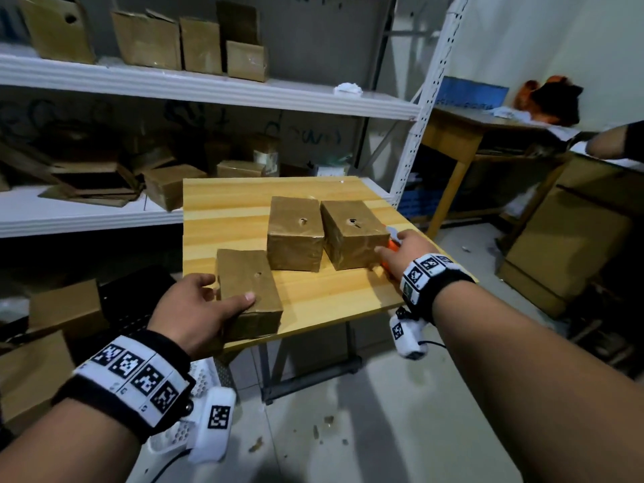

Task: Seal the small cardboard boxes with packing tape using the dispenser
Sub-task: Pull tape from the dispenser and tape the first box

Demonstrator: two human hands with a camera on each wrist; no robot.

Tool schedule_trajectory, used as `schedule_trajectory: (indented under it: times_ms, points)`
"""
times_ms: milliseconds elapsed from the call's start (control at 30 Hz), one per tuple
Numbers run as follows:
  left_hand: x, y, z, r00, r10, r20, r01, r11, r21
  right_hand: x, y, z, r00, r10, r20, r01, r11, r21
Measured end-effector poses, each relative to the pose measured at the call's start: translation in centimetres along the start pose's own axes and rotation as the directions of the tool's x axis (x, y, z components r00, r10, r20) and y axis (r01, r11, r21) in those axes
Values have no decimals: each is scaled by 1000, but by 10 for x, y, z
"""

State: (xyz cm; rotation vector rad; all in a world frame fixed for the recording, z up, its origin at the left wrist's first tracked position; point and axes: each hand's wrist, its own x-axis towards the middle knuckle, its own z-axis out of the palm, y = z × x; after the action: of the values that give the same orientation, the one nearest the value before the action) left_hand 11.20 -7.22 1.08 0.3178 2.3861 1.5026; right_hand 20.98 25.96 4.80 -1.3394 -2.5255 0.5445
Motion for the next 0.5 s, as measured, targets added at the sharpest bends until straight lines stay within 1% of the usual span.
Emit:
schedule_trajectory:
  times_ms: [67, 133, 233, 300, 367, 467, 500]
  points:
    - [1, 0, -3, 1000, 8, -11, -8, 1000, 26, 9, -2, 3, 998, -16, 67, 28, 983, -182]
    - [3, 0, -5, 1000, 0, -14, 0, 1000, 30, 15, -2, 5, 996, -3, 89, 27, 964, -264]
    - [4, 0, -5, 1000, -17, -10, 17, 1000, 15, 17, 0, 6, 996, 40, 74, -11, 933, -360]
    - [4, 0, -4, 1000, -14, -7, 14, 1000, 16, 19, 6, 7, 998, 40, 50, -19, 930, -368]
    - [4, -2, -4, 1000, -5, -7, 5, 999, 35, 21, 11, 7, 999, 36, 37, -21, 941, -336]
    - [5, -1, -4, 1000, 6, 5, -6, 999, 36, 25, 18, 6, 999, 45, 6, -42, 966, -257]
    - [5, -1, -4, 1000, 6, 13, -6, 1000, 20, 25, 21, 5, 998, 48, -41, -55, 977, -207]
